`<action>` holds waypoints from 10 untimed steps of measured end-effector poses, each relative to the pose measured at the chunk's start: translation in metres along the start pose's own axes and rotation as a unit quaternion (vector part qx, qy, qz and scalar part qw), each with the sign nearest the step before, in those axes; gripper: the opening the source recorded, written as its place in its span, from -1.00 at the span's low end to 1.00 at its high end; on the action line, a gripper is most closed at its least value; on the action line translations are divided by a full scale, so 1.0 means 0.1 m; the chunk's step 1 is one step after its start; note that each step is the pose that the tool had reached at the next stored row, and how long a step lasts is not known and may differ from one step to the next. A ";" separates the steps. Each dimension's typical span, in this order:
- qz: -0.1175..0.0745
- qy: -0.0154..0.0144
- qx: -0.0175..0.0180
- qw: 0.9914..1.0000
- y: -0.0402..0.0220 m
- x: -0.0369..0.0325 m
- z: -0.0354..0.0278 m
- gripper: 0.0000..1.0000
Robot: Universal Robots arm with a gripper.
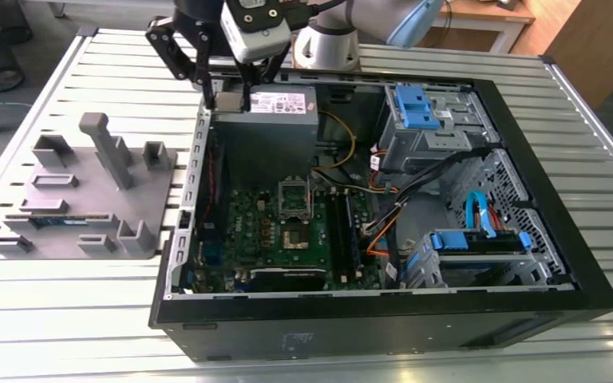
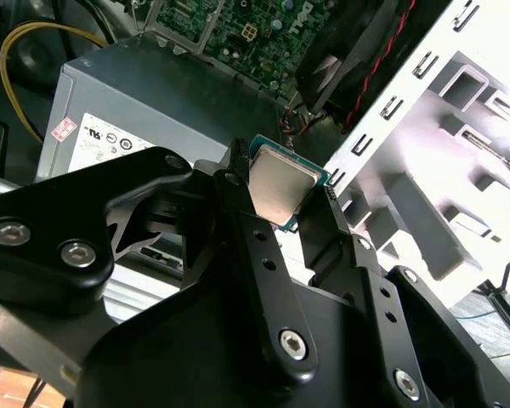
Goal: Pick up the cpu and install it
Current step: 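Pick up the cpu and move it towards the insertion slot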
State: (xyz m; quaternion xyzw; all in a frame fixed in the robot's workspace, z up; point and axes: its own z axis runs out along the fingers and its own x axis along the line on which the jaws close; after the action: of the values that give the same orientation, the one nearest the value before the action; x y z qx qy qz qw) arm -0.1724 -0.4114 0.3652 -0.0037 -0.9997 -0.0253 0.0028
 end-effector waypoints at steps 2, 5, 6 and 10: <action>0.000 0.000 0.000 1.000 0.000 -0.015 0.000 -0.06; 0.000 0.000 0.000 1.000 0.000 -0.040 0.000 -0.06; 0.000 0.001 0.000 1.000 0.000 -0.048 0.000 -0.06; 0.000 0.001 0.000 1.000 0.001 -0.083 0.000 -0.06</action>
State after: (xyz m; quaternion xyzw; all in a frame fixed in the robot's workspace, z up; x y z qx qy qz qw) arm -0.1641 -0.4114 0.3651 -0.0037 -0.9997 -0.0253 0.0038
